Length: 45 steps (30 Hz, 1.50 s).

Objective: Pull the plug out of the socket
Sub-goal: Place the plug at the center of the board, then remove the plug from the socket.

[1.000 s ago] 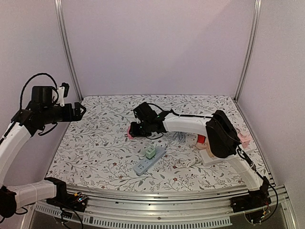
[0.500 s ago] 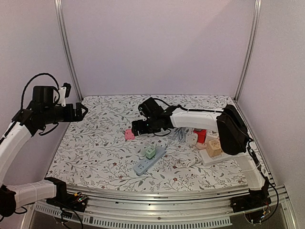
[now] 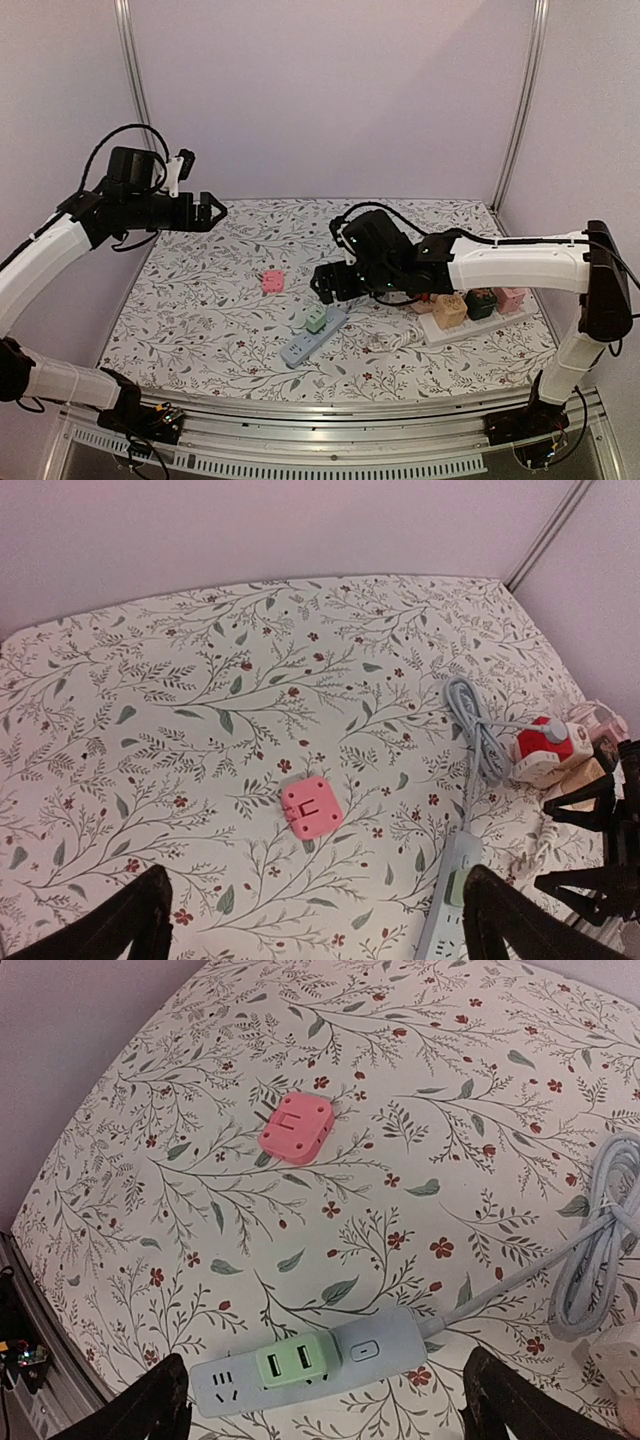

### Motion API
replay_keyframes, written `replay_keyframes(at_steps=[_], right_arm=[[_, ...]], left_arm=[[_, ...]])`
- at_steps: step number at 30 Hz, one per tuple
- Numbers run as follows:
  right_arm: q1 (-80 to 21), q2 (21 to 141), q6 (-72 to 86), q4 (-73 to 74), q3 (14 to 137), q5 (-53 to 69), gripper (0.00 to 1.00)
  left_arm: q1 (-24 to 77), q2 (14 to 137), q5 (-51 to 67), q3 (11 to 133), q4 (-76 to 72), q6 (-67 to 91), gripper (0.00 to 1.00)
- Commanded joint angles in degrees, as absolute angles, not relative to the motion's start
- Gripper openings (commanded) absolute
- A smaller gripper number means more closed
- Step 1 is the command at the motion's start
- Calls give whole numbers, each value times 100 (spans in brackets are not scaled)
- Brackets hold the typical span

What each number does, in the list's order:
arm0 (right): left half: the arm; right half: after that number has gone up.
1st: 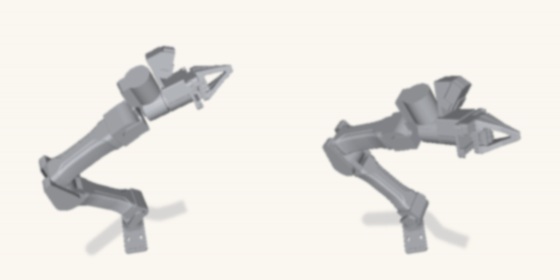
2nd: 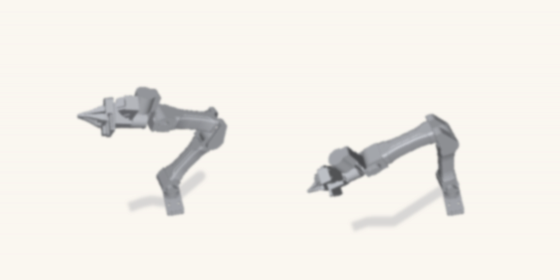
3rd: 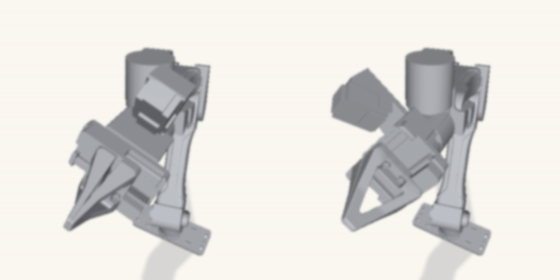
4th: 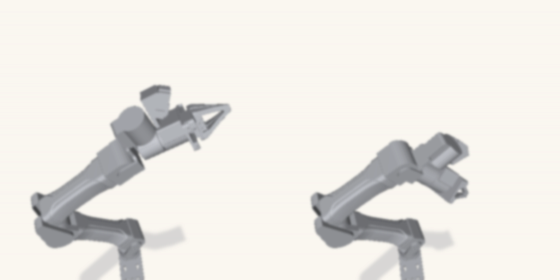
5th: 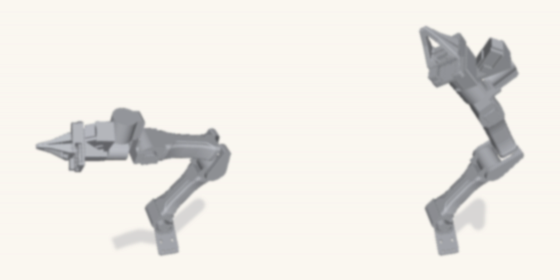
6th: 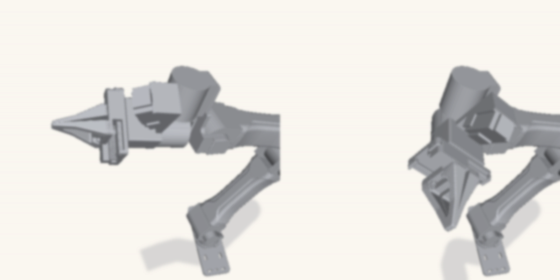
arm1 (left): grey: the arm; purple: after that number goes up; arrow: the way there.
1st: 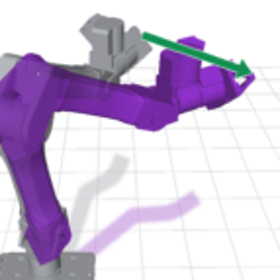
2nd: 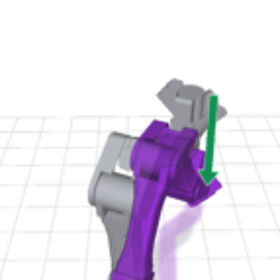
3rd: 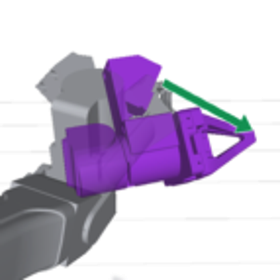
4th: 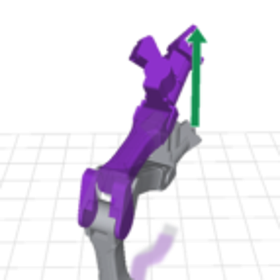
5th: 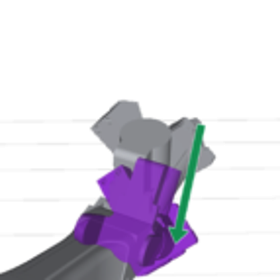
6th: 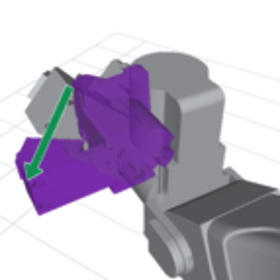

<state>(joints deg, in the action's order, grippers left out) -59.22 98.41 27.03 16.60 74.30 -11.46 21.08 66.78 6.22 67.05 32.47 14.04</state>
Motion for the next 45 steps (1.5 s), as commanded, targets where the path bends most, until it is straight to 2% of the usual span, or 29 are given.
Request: replay_keyframes(at_steps=[1,10,15,25,32,35,41,45], right_arm=[[-6554,10073,2651,1591,7456,-1916,92],[-6688,10776,2102,1918,7768,-1813,91],[-6685,11409,1592,2313,8306,-1614,77],[-6664,12029,1168,2419,8789,-2011,75],[-6622,12149,1233,2340,8735,-1846,65],[-6619,12116,1257,2204,8605,-1832,56],[-6568,12011,1471,1983,8316,-1839,29],[-6564,11779,1755,1662,8021,-1899,12]], left_arm=[[2379,6879,586,6423,3331,1544,99],[2414,6582,61,6169,3353,1348,100],[2425,6578,18,6122,3333,1338,99],[2532,6682,24,6156,3429,1302,100],[3098,6886,-334,6222,3574,1129,100],[3237,6954,-262,6248,3594,1123,100],[3624,6772,17,6150,3616,1499,100],[3789,6308,717,5379,2960,2397,100]])
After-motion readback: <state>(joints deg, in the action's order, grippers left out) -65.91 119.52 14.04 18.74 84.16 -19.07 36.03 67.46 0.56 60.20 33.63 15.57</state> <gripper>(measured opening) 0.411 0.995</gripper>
